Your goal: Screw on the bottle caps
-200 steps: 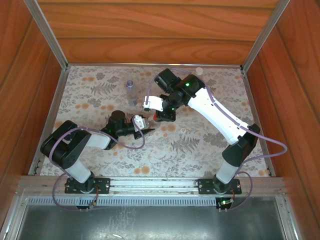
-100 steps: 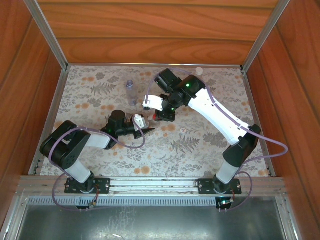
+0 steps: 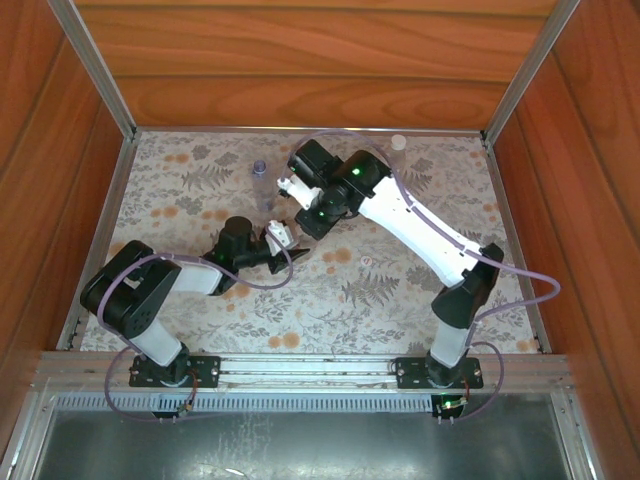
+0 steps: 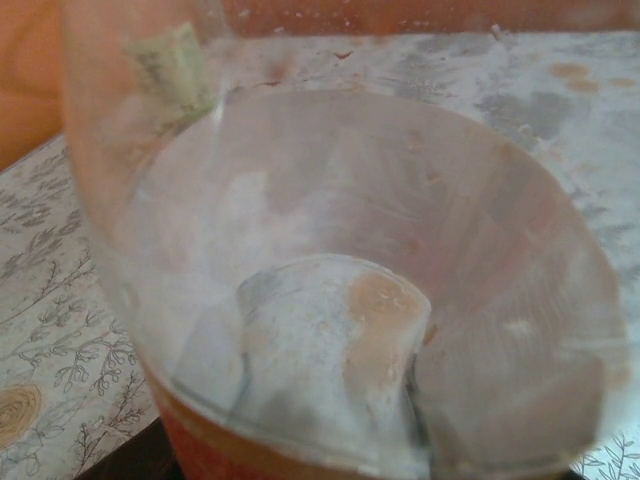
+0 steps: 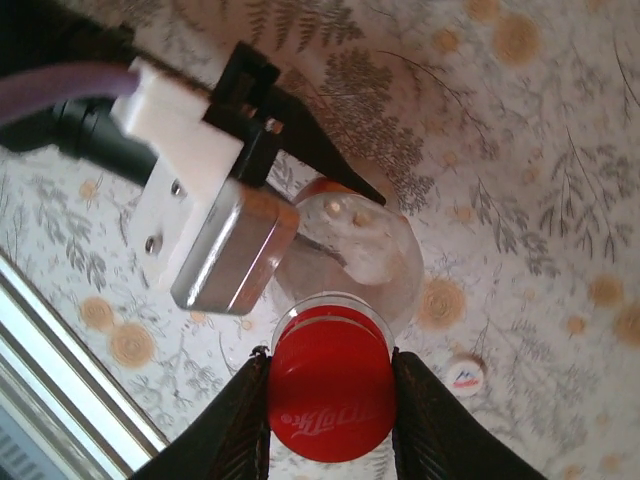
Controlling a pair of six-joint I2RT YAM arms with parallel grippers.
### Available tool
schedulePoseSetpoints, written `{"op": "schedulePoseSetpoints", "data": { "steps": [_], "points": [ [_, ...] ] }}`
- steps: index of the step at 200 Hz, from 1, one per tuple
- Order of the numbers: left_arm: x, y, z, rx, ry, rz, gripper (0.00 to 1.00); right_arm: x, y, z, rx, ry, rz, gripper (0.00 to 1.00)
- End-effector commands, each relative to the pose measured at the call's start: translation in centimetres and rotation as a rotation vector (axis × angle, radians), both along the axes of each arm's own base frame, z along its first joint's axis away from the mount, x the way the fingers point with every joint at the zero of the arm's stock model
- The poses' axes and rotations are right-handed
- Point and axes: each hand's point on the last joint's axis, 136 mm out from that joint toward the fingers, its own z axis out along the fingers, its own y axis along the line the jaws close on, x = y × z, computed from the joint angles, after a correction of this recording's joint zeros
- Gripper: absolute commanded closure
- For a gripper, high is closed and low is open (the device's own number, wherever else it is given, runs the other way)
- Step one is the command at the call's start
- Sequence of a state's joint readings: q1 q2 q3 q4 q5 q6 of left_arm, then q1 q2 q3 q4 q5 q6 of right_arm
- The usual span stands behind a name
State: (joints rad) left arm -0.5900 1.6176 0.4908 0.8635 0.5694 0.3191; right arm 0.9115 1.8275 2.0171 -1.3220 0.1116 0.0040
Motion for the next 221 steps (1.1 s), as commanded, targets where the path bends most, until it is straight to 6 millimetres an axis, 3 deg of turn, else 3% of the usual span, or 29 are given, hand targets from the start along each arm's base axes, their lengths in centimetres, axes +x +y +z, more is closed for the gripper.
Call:
{"op": "schedulePoseSetpoints", "data": {
  "steps": [1,45,73,97,117,150,193,221],
  "points": [
    [0.2,-0.6,-0.8,0.007,0.072,0.015,0.56,-0.3,-4.2,-3.6,-0.266,0.09,-0.341,0.82],
    [0.1,-0.9,-1.0,0.011,0.071,0.006,0.56,0.2,-5.6,-3.3,-0.394,0.08,-0.485,0.78],
    [-0.1,-0.9,-1.1,0.013,0.074,0.0,0.56,1.0,-4.3,-2.4,-0.31,0.046,-0.446,0.74],
    [-0.4,-1.1,-1.4,0.008,0.096,-0.016,0.56,1.6,-2.9,-1.4,-0.208,0.034,-0.387,0.62],
    [-0.6,-1.1,-1.7,0.002,0.121,-0.031,0.56,1.4,-1.6,-0.3,-0.128,0.026,-0.288,0.45],
    [-0.8,-1.1,-2.1,-0.01,0.164,-0.048,0.56,1.2,-1.3,1.8,-0.034,-0.028,-0.181,0.31],
    [-1.2,-1.2,-1.9,-0.038,0.213,-0.089,0.56,1.6,-1.2,4.0,0.144,-0.056,-0.113,0.3],
    [-1.0,-1.0,-2.5,-0.031,0.233,-0.073,0.56,3.0,-2.3,3.9,0.226,-0.056,-0.164,0.31]
  ]
}}
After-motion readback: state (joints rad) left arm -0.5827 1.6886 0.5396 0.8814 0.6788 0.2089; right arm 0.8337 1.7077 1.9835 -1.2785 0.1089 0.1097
